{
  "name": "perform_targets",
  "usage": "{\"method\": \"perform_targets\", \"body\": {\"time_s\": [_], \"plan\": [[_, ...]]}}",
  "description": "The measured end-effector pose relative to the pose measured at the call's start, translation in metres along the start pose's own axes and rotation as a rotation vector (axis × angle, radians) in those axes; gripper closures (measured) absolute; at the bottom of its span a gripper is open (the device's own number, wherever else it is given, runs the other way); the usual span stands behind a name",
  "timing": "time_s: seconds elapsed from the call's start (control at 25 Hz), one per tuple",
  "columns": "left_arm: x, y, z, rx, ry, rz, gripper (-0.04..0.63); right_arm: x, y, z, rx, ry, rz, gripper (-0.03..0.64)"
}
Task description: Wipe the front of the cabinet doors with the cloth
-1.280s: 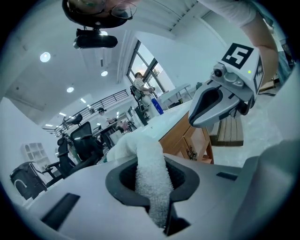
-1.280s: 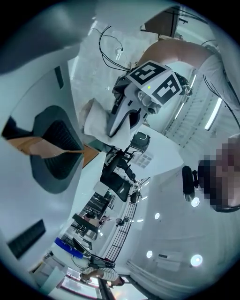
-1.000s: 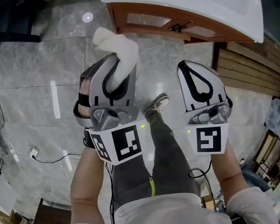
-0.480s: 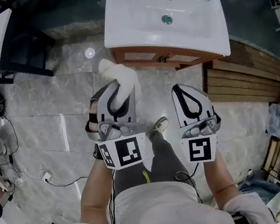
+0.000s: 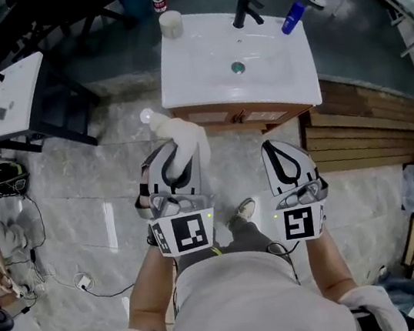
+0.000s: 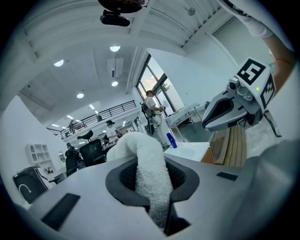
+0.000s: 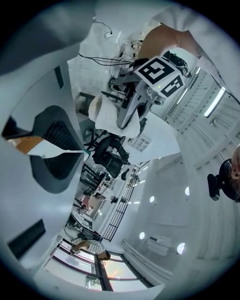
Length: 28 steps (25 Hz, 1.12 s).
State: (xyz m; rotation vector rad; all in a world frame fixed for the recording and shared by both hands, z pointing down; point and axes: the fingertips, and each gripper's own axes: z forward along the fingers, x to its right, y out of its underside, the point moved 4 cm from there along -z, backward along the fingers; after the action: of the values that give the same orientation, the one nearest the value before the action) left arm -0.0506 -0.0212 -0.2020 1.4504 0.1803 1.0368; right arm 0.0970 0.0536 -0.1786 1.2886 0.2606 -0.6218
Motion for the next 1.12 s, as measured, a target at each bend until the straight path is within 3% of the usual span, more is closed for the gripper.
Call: {"method": "perform_targets", "body": {"time_s": [0.16, 0.4, 0.8, 1.12], "plan": [[-0.014, -0.024, -0.007, 0.012, -0.034, 0.039, 0.522, 0.02, -0.011, -0.013, 0.043, 0.039, 0.047, 0.574], [-0.017, -0.041, -0.013, 0.02, -0.085, 0.077, 0.522, 0.036, -0.023, -0.016, 0.085, 0.027, -0.012, 0.574], [-0.006, -0.042, -0.024, 0.009, -0.073, 0.141, 0.522, 0.027, -0.033, -0.024, 0.088, -0.007, -0.009, 0.574], [-0.005, -0.027, -0.025, 0.005, -0.051, 0.142, 0.522, 0.01, -0.032, -0.019, 0.062, -0.026, 0.0, 0.575]]}}
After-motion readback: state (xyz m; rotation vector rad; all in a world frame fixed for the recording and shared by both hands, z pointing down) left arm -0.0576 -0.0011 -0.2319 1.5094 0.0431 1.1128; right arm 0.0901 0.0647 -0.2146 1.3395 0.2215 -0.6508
